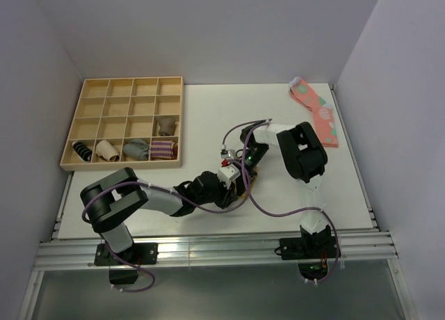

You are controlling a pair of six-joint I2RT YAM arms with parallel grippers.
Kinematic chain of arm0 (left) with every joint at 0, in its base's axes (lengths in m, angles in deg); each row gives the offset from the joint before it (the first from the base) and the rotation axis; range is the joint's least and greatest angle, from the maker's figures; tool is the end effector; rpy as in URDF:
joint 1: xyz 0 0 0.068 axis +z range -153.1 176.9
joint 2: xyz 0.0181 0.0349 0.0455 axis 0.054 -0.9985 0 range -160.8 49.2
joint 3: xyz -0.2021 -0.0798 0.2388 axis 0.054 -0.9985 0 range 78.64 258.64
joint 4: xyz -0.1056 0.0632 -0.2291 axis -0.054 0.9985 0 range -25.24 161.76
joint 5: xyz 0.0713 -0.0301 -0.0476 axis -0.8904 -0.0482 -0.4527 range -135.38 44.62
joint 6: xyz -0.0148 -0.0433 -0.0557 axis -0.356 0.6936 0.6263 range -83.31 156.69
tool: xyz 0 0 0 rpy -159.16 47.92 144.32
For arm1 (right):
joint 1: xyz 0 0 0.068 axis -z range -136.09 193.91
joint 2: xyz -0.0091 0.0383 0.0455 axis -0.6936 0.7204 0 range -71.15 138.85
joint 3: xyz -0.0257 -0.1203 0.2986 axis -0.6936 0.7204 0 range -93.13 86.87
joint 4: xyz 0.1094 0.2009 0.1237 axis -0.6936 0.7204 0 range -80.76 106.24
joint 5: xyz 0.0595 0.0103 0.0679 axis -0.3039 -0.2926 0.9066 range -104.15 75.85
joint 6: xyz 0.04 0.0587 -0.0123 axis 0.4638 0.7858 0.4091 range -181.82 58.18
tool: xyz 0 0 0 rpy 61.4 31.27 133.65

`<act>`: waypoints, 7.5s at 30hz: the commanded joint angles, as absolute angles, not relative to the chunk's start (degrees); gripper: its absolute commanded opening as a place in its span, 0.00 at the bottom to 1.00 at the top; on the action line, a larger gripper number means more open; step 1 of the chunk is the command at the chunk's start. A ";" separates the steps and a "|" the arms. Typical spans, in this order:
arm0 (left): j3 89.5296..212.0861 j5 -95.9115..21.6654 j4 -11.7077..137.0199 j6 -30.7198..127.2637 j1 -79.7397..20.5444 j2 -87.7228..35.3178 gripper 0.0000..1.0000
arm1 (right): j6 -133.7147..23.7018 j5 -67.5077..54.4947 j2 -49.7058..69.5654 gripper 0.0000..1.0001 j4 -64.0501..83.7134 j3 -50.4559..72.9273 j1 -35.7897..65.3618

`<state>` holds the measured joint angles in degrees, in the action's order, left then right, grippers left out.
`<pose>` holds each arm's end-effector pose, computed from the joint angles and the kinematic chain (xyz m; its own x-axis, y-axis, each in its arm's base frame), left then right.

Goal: Roll the socks
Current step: Roll the sock at the center of the board, then adjust the sock at the center of the board.

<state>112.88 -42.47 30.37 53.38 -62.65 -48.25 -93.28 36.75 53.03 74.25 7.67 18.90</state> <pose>0.1703 -0.2956 0.1716 -0.4877 0.2639 -0.8322 0.7762 0.5674 -0.2750 0.3191 0.2000 0.1399 -0.7127 -0.6958 -0.0889 -0.4668 0.3758 0.8005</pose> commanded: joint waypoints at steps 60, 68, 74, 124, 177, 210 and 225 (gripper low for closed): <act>120.39 -58.83 36.46 52.69 -66.91 -51.08 0.00 | -68.68 10.83 34.40 0.35 49.49 17.53 34.07; 120.47 -59.18 37.16 52.69 -67.08 -50.55 0.00 | -68.06 10.02 37.39 0.34 48.87 15.33 34.42; 121.70 -59.53 38.39 52.78 -67.78 -50.82 0.00 | -69.20 10.20 39.41 0.22 48.96 12.26 33.98; 147.54 -53.47 71.61 60.51 -68.40 -61.45 0.00 | -85.63 36.74 29.23 0.36 48.17 19.54 42.86; 161.34 -16.03 83.48 70.97 -53.11 -72.96 0.00 | -116.04 22.24 -0.56 0.43 37.28 45.82 30.38; 163.10 -12.07 83.83 71.67 -51.97 -76.92 0.00 | -120.97 16.97 -5.50 0.41 23.12 56.11 17.37; 163.45 -11.90 84.89 71.06 -51.79 -77.71 0.00 | -127.92 12.66 -2.77 0.48 24.62 55.84 17.37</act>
